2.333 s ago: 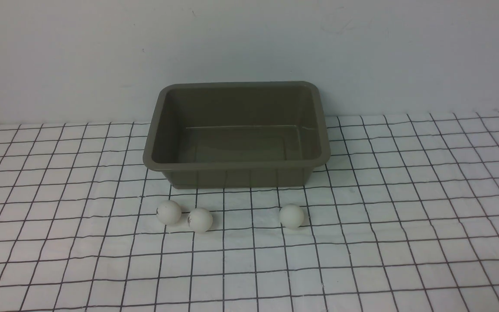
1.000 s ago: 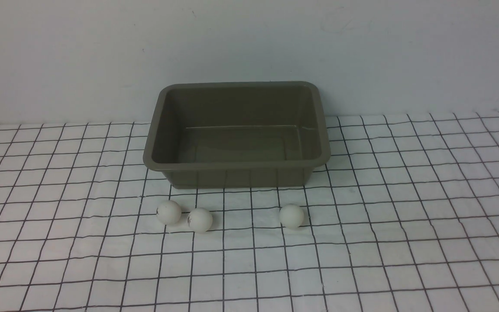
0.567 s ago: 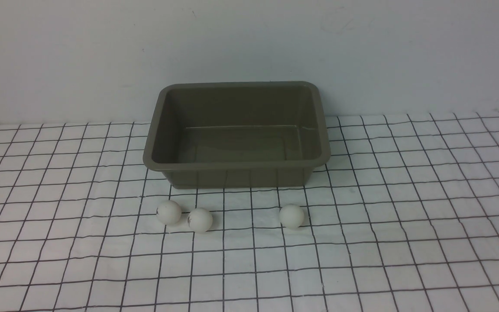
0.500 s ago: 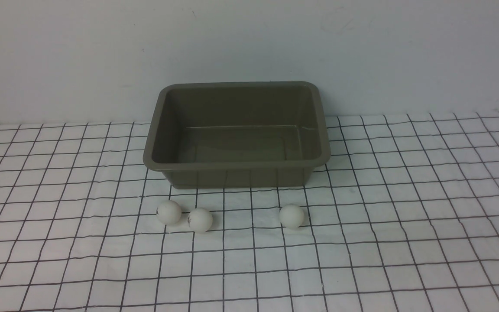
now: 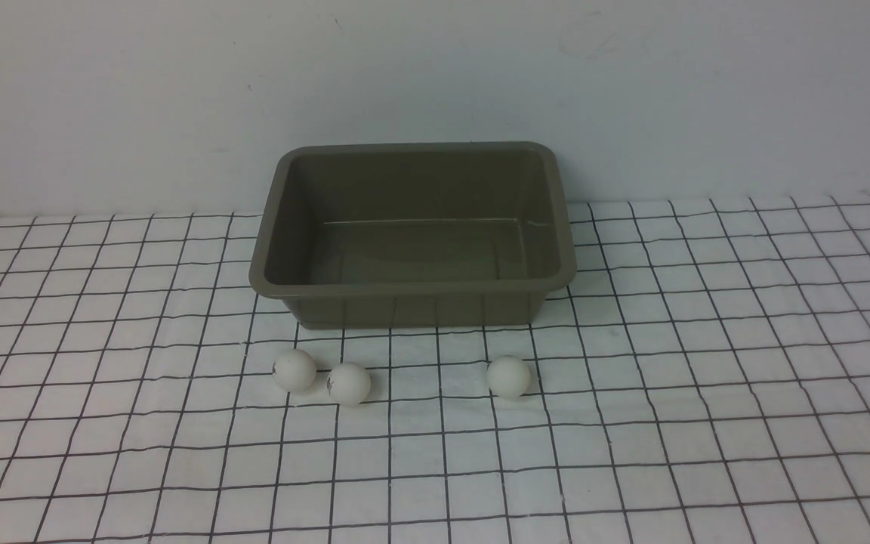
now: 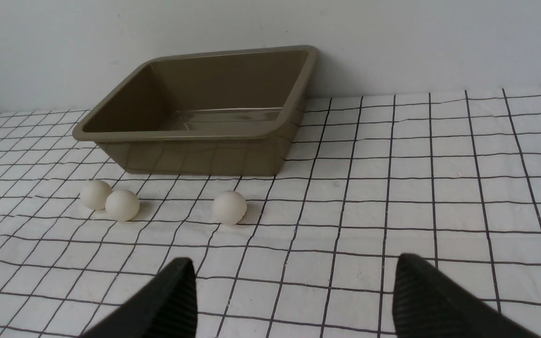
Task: Put the table tennis balls into the box on the white checkered tablecloth.
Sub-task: 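Reach for and grasp a ping pong ball on the table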
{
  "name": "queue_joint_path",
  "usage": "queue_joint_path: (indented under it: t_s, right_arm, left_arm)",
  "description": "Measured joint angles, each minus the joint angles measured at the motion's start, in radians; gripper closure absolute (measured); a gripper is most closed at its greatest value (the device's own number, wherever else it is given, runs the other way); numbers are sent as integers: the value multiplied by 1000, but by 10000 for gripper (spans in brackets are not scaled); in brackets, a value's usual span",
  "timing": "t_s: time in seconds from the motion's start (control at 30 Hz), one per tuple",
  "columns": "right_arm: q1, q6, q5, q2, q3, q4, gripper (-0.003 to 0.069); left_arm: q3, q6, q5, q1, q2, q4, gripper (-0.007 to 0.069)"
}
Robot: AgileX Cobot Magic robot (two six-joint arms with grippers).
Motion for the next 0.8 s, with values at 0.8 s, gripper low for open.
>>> queue_joint_path:
  t_s: [0.8]
  right_arm:
    - [0, -411, 23, 285, -3, 243, 156]
  left_arm:
    - [-374, -253, 475, 0, 107, -54, 266]
